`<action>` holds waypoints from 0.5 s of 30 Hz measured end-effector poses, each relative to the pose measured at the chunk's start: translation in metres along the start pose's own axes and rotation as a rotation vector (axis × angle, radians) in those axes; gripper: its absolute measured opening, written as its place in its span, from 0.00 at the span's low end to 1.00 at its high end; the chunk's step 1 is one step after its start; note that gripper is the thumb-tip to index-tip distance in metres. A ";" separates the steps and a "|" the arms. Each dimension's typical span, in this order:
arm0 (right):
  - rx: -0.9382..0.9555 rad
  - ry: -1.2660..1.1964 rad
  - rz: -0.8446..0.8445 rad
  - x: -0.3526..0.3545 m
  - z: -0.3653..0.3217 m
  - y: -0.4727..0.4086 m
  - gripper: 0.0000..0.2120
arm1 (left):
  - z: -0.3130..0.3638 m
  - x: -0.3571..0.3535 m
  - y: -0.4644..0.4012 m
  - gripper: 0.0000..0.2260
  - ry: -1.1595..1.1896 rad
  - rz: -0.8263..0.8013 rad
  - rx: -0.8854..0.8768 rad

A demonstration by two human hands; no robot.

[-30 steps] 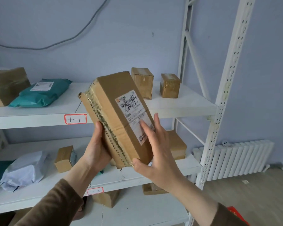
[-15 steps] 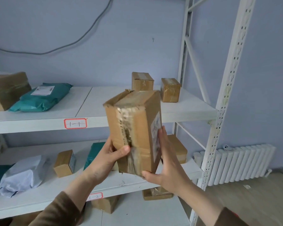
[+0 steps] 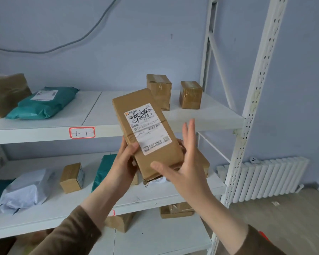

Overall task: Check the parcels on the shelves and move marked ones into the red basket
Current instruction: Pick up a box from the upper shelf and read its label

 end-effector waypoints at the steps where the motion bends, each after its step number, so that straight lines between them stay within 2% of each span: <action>1: -0.041 -0.111 0.013 0.004 0.003 -0.002 0.55 | -0.001 0.004 -0.002 0.39 0.013 0.004 0.021; 4: -0.276 -0.327 0.005 0.005 0.029 -0.012 0.41 | -0.002 0.018 -0.010 0.34 0.021 0.013 0.073; 7: -0.552 -0.474 -0.167 -0.017 0.055 -0.016 0.44 | 0.003 0.032 -0.019 0.35 0.014 0.046 0.075; 9: -0.604 -0.522 -0.196 -0.033 0.060 -0.024 0.40 | 0.009 0.048 -0.026 0.43 0.030 0.130 0.098; 11: -0.639 -0.586 -0.135 -0.049 0.059 -0.041 0.28 | 0.019 0.064 -0.034 0.50 0.005 0.184 0.099; 13: -0.694 -0.673 -0.074 -0.068 0.060 -0.063 0.20 | 0.034 0.078 -0.045 0.52 -0.057 0.211 0.077; 15: -0.728 -0.727 -0.030 -0.090 0.055 -0.087 0.19 | 0.051 0.092 -0.054 0.46 -0.116 0.219 0.041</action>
Point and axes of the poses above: each hand's wrist, its own y-axis away from the middle knuckle, its own x-axis out of the back of the hand, z = x × y, the point moved 7 cm from there along -y, towards the middle knuckle, and after that the axes turned 11 degrees about -y, right-handed, at the moved point
